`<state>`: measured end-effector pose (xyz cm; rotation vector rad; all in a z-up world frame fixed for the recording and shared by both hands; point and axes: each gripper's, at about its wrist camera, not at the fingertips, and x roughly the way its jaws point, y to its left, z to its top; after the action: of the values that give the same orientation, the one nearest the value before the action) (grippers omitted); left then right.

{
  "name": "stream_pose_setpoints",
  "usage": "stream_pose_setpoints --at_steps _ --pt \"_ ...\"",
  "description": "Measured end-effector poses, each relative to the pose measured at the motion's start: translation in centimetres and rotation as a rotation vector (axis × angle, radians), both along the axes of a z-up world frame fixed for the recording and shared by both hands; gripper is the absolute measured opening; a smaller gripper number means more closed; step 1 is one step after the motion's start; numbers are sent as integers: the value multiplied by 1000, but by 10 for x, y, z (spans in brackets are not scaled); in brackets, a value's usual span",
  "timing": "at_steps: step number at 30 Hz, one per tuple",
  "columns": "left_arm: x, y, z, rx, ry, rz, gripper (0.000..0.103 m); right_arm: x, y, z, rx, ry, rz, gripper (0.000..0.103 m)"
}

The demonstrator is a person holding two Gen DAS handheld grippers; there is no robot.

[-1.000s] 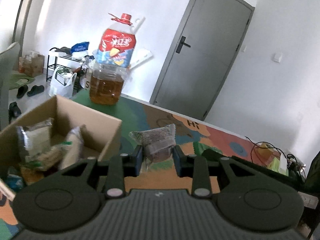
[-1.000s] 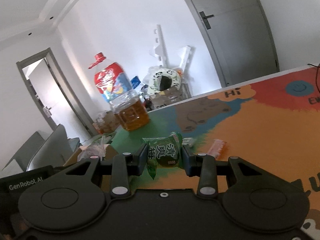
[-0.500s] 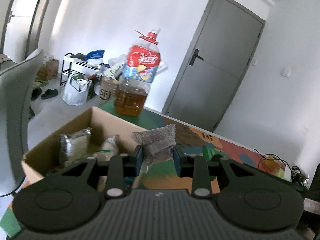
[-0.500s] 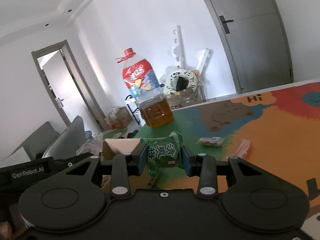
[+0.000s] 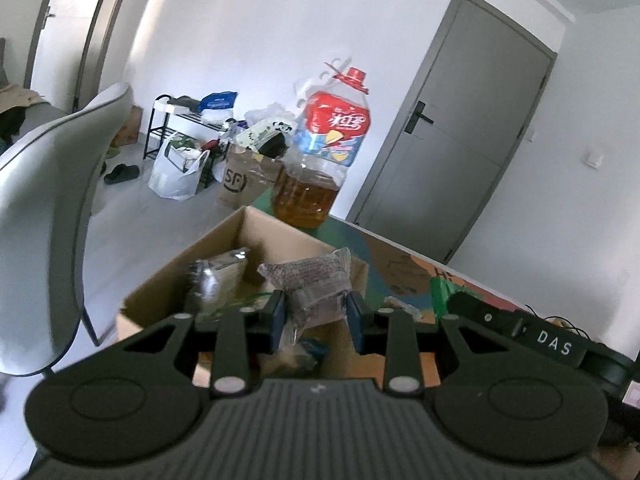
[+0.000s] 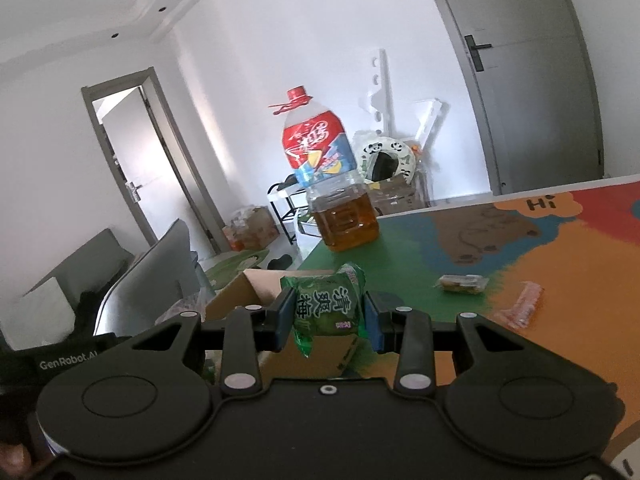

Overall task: Organize snacks
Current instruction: 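Carry the clear packet with the left tool while the right tool carries the green packet to the box, then open both tools inside the box to release the two packets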

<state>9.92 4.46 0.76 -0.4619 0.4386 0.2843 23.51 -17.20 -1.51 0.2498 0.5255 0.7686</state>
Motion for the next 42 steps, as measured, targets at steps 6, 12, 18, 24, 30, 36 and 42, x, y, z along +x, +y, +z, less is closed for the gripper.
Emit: stream_pose_setpoints --at_steps 6,12,18,24,30,36,42 --pt "1 12 -10 -39 35 -4 33 -4 19 1 -22 -10 24 38" --pt "1 21 -15 -84 34 -7 47 1 32 -2 -37 -10 39 38" --pt "0 37 -18 -90 28 45 47 9 45 -4 -51 -7 50 38" --pt "0 49 -16 -89 22 73 47 18 65 -6 -72 -6 64 38" --pt "4 57 -18 -96 26 87 47 24 82 -4 -78 -14 84 38" --pt "9 58 -19 -95 35 88 49 26 88 -4 -101 -45 63 48" --pt "12 53 -17 -80 37 91 59 26 71 -5 -86 -21 43 49"
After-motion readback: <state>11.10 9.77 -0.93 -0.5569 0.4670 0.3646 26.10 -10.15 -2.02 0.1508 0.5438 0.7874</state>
